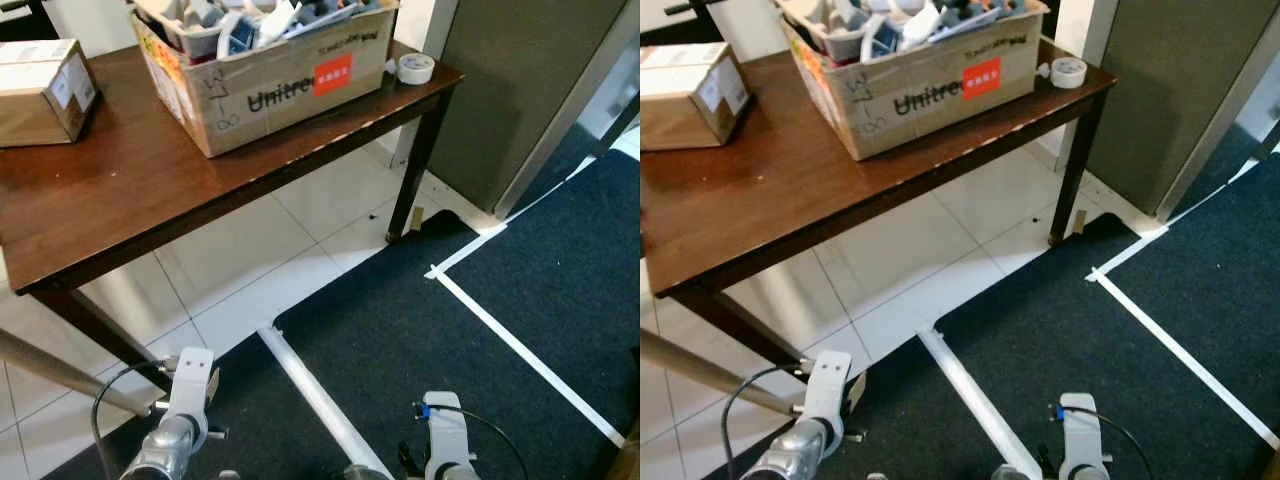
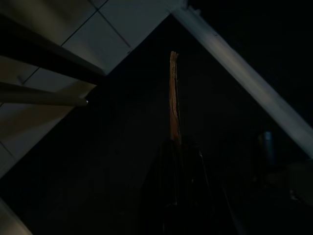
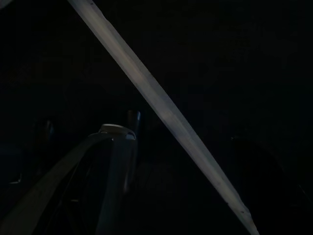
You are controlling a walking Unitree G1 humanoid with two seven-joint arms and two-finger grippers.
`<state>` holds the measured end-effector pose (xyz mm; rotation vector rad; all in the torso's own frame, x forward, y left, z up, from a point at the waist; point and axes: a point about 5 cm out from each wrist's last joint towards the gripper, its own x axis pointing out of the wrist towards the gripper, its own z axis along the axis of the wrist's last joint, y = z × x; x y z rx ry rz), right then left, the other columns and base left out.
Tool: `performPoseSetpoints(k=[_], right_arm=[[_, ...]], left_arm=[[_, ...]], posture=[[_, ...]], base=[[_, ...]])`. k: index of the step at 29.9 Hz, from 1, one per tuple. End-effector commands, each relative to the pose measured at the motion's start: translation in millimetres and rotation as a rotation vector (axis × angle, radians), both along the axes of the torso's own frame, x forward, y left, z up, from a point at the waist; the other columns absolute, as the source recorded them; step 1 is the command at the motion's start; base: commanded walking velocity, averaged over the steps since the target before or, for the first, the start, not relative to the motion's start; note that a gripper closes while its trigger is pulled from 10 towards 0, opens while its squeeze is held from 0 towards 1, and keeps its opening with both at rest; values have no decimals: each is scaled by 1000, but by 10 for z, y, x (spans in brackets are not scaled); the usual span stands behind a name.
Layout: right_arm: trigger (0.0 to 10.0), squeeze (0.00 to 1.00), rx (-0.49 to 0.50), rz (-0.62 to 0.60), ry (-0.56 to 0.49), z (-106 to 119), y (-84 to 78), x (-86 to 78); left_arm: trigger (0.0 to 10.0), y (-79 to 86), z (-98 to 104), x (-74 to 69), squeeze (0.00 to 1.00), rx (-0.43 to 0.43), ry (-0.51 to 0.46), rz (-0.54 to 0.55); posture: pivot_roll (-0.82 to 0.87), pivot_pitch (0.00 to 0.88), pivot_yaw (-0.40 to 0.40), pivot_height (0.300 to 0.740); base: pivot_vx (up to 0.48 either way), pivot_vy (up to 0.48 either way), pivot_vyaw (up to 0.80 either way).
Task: Picking trash to rubbish bin
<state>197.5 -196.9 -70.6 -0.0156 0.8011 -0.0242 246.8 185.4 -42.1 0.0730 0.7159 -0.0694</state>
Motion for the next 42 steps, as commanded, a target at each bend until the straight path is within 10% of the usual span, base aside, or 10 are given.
performPoseSetpoints(k=[1, 14, 42], right_arm=[[10000, 0, 18, 2, 38, -68, 59, -106], [10000, 0, 21, 9, 45, -74, 76, -110], [10000, 0, 29, -39, 63, -74, 16, -111]], left_arm=[[10000, 96, -60, -95, 0, 18, 38, 26], [10000, 78, -46, -79, 0, 33, 22, 2], [10000, 25, -34, -47, 0, 39, 13, -23]], posture=[[89, 183, 1, 740], [90, 181, 3, 740], [64, 140, 9, 740]], base=[[0, 0, 0], [0, 0, 0], [0, 0, -800]])
